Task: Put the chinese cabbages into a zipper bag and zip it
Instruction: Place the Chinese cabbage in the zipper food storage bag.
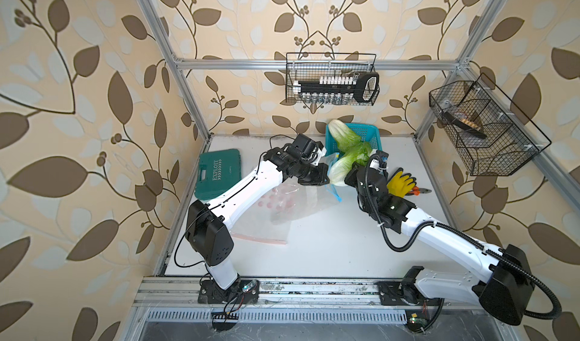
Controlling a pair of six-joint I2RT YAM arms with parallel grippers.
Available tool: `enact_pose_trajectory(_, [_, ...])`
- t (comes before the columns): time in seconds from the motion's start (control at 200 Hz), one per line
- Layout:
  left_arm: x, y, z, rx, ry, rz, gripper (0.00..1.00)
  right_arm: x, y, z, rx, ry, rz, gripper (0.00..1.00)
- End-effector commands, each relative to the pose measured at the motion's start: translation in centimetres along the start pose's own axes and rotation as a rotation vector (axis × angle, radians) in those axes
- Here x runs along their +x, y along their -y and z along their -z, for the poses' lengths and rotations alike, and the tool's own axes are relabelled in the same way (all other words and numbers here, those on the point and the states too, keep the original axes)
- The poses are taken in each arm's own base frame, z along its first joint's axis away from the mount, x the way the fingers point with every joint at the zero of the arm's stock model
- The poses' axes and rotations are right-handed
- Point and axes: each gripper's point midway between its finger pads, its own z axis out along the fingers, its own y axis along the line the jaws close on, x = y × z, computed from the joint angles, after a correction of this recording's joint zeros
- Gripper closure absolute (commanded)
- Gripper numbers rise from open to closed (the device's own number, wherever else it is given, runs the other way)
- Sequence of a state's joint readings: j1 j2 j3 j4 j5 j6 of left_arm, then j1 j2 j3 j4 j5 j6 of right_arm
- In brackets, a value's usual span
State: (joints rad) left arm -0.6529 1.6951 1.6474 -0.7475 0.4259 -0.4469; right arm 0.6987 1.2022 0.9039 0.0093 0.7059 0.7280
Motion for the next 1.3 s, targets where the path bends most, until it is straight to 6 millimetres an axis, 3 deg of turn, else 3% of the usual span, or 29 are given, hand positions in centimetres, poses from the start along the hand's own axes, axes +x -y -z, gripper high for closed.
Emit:
enact_pose_trajectory(0.0, [0.0, -0.6, 0.3, -0.027, 0.020, -0.046, 1.00, -3.3, -1.4, 1.9, -0.058, 0.033, -0.042, 1.00])
enact_pose_trajectory(0.12, [0.2, 0.7, 0.0, 0.012, 0.028, -0.076, 1.00, -3.0, -2.3, 1.9, -0.085, -0.008, -0.114, 1.00])
enact_pose_trajectory(0.225, [0.7, 2.2, -0.3, 0.042, 0.042, -0.131, 1.00, -0.7, -2.6, 1.4, -0.078, -0.067, -0.220, 1.00])
enact_pose_trajectory(0.36, [1.2, 2.2, -0.5, 0.039, 0.057, -0.162, 1.00, 0.5, -2.6, 1.4, -0.088, -0.099, -0.308, 1.00])
enact_pose_trajectory(0.445, [0.6, 2.0, 0.5, 0.015, 0.108, -0.185, 1.00, 2.5, -1.6, 0.8, -0.035, -0.145, -0.269, 1.00])
enact_pose_trajectory(0.535, [-0.2, 2.1, 1.4, 0.003, 0.142, -0.194, 1.00, 4.2, 1.2, 0.4, 0.103, -0.156, -0.151, 1.00])
enact_pose_trajectory(0.605, [-0.3, 2.1, 1.3, 0.008, 0.139, -0.192, 1.00, 4.2, 2.5, 0.7, 0.169, -0.121, -0.082, 1.00])
enact_pose_trajectory(0.755, [-0.1, 2.7, 0.7, 0.042, 0.126, -0.177, 1.00, 4.0, 1.9, 1.2, 0.181, -0.079, 0.006, 1.00])
enact_pose_trajectory(0.935, [1.1, 3.3, -1.1, 0.092, 0.099, -0.238, 1.00, 4.0, -1.0, 1.5, 0.064, -0.150, -0.103, 1.00])
enact_pose_trajectory(1.02, [2.2, 3.9, -1.7, 0.164, 0.101, -0.272, 1.00, 3.3, -1.1, 1.5, 0.055, -0.176, -0.186, 1.00])
enact_pose_trajectory(1.175, [3.7, 5.5, -1.3, 0.279, 0.193, -0.390, 1.00, 2.9, -1.7, 1.0, 0.015, -0.251, -0.330, 1.00])
enact_pose_trajectory(1.295, [3.6, 5.3, -1.0, 0.291, 0.286, -0.458, 1.00, 3.1, -2.3, 1.4, 0.002, -0.299, -0.356, 1.00])
